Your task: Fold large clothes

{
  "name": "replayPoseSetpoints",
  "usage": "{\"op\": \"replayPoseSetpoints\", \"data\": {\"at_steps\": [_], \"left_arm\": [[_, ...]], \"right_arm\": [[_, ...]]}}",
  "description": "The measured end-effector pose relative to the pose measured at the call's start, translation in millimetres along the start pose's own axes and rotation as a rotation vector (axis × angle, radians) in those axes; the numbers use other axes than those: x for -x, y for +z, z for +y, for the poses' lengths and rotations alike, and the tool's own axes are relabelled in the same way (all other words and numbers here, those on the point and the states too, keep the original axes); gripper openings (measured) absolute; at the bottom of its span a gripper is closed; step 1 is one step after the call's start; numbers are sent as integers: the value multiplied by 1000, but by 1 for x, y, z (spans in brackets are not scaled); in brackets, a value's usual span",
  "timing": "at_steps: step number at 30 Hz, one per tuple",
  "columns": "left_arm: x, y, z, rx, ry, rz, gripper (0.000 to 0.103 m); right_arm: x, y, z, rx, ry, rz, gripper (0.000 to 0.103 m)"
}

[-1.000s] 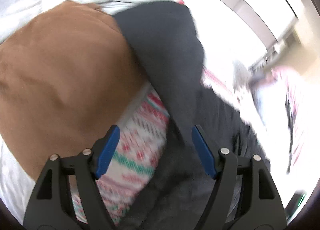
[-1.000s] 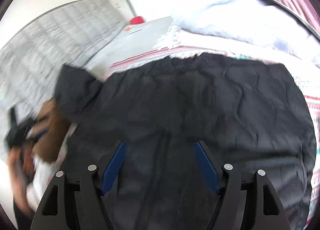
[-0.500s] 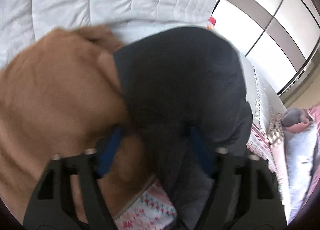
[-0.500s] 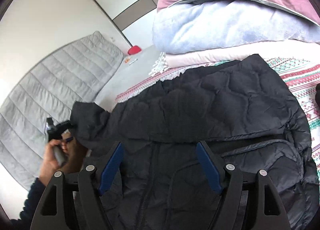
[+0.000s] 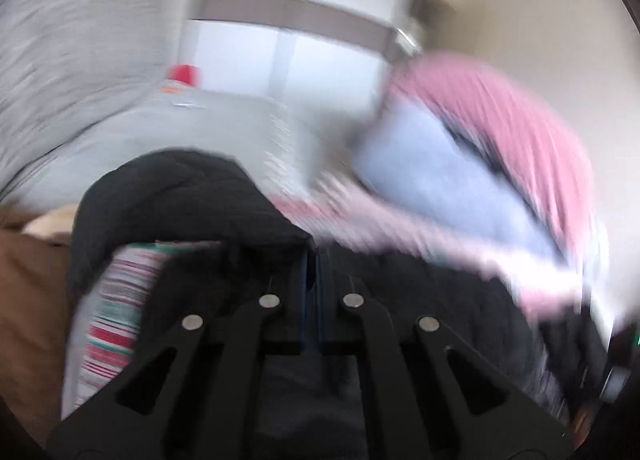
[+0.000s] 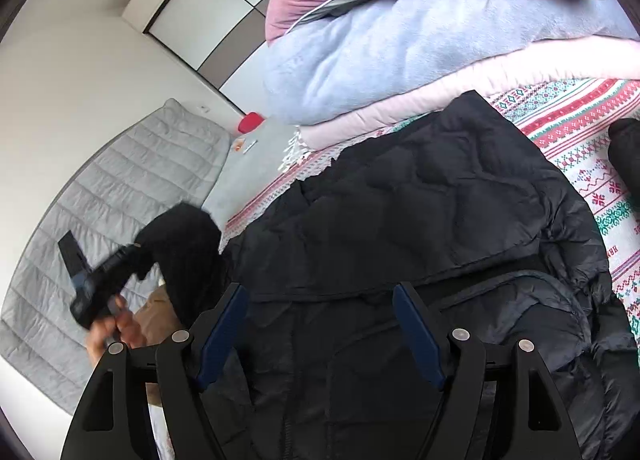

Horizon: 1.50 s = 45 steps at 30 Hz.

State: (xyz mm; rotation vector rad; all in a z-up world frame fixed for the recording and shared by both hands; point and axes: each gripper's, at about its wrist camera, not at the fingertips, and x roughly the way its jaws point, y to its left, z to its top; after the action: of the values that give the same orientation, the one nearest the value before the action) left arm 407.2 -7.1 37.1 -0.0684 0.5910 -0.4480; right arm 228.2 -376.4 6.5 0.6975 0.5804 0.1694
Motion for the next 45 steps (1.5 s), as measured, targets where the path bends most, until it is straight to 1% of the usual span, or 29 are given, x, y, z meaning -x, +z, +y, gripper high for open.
{"op": "replayPoseSetpoints", "data": {"at_steps": [1, 2, 4, 5, 6, 8, 10, 11, 12, 13, 14, 15, 16, 17, 19, 21, 22, 23, 25, 27, 29, 31, 33, 35, 37, 40, 41, 43, 45], "left_arm": [[-6, -12, -15, -16, -39, 29, 5], [-13, -24, -24, -12, -84, 79, 6], [-24, -44, -32, -6, -155, 174, 11], [-30, -56, -34, -18, -178, 238, 18], [-27, -68, -40, -24, -186, 267, 27], [-32, -78, -40, -42, -210, 339, 38], [-27, -83, -41, -78, -228, 373, 39], [-21, -81, -42, -109, -226, 373, 40], [-14, -84, -39, -120, -220, 362, 44], [-8, -79, -35, -111, -212, 345, 48], [2, -77, -23, -70, -209, 318, 58], [7, -72, -12, -12, -212, 293, 65], [9, -67, 1, 68, -220, 267, 67], [11, -61, 21, 173, -225, 247, 68], [12, -58, 63, 390, -208, 220, 69], [5, -63, 91, 548, -202, 249, 69], [-1, -68, 101, 627, -226, 274, 69], [-8, -73, 106, 692, -275, 301, 69], [-20, -75, 102, 738, -335, 320, 69], [-31, -69, 95, 752, -327, 307, 69], [-46, -60, 85, 740, -295, 299, 69], [-60, -51, 75, 685, -205, 300, 69], [-75, -44, 63, 615, -124, 326, 69], [-83, -38, 43, 538, -101, 347, 69], [-84, -31, 16, 441, -122, 331, 69], [-82, -27, -36, 259, -165, 322, 69], [-82, -30, -56, 197, -200, 329, 69], [-81, -38, -85, 120, -272, 341, 71], [-80, -46, -102, 76, -315, 354, 71]], "right_arm": [[1, 0, -2, -4, -5, -3, 77], [2, 1, -4, -7, -9, -2, 77], [3, 3, -6, -2, -22, 2, 77], [4, 3, -6, 0, -32, 0, 77], [5, 4, -8, 1, -47, -3, 77], [5, 6, -11, -6, -65, 0, 77], [4, 6, -15, -24, -64, 6, 77], [4, 6, -17, -32, -66, 9, 77], [4, 6, -18, -36, -69, 11, 77], [4, 6, -19, -38, -70, 12, 77], [4, 6, -19, -39, -70, 12, 77], [4, 6, -20, -42, -70, 12, 77], [6, 6, -21, -46, -69, 10, 77], [7, 6, -22, -49, -68, 8, 77], [9, 8, -22, -49, -65, 1, 77], [10, 9, -21, -45, -68, -4, 77], [10, 8, -20, -41, -68, -4, 77], [10, 8, -19, -38, -66, -1, 77], [8, 7, -15, -29, -61, 7, 77], [6, 5, -13, -18, -63, 13, 77], [4, 4, -12, -14, -66, 17, 77], [5, 5, -13, -19, -67, 17, 77], [6, 7, -16, -30, -68, 11, 77], [9, 9, -21, -43, -69, 5, 77], [11, 11, -24, -53, -67, -2, 77], [14, 13, -30, -73, -73, -10, 77], [14, 14, -31, -78, -75, -9, 77], [14, 15, -35, -91, -81, -5, 77], [14, 16, -39, -100, -86, -4, 77]]}}
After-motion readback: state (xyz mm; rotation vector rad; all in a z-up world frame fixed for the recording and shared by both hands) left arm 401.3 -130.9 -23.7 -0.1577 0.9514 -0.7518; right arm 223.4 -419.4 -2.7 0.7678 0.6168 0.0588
